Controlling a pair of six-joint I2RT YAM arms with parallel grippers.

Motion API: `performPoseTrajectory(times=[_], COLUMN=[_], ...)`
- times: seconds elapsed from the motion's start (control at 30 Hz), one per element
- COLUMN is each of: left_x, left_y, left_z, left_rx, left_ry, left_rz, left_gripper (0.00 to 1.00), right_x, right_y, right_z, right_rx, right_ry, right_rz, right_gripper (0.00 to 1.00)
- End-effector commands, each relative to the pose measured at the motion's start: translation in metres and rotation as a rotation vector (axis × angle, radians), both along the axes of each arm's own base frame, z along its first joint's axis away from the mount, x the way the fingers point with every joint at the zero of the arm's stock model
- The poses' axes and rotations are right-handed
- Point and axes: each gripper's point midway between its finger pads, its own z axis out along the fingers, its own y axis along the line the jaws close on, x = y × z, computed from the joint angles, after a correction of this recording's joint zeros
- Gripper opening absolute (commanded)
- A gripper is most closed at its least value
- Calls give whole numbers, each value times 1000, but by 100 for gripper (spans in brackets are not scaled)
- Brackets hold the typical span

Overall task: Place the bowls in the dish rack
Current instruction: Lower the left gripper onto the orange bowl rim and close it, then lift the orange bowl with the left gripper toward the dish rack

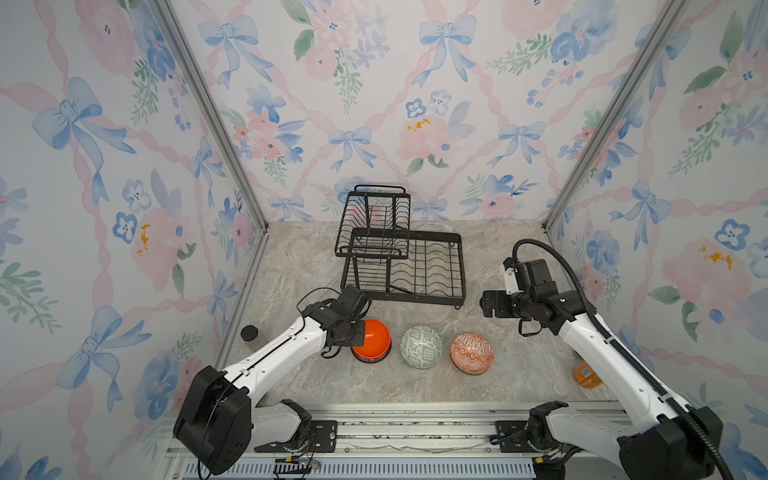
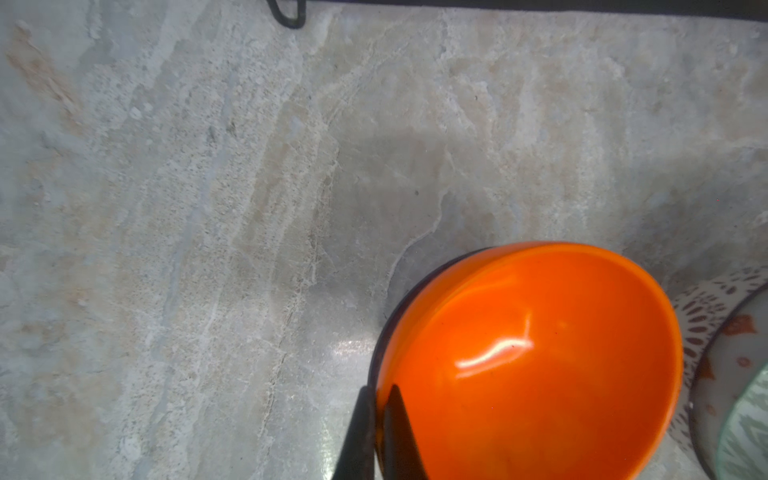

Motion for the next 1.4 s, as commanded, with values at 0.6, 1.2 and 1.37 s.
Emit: performPoseTrajectory(times=[0.6, 1.2, 1.37], left_x=[10, 7, 7], left_y=[-5, -9, -11], left_z=[4, -8, -10], left_rx=[154, 161, 160], left_ry=[17, 66, 76], left_rz=[-96, -121, -130], left_gripper=[4, 28, 21], right_x=[-4, -5, -6], right_y=[-3, -5, -6], right_z=[0, -2, -1], right_rx=[19, 22, 25], right_ry=[-3, -3, -6], right_rz=[1, -6, -9], right_gripper=[97, 97, 97])
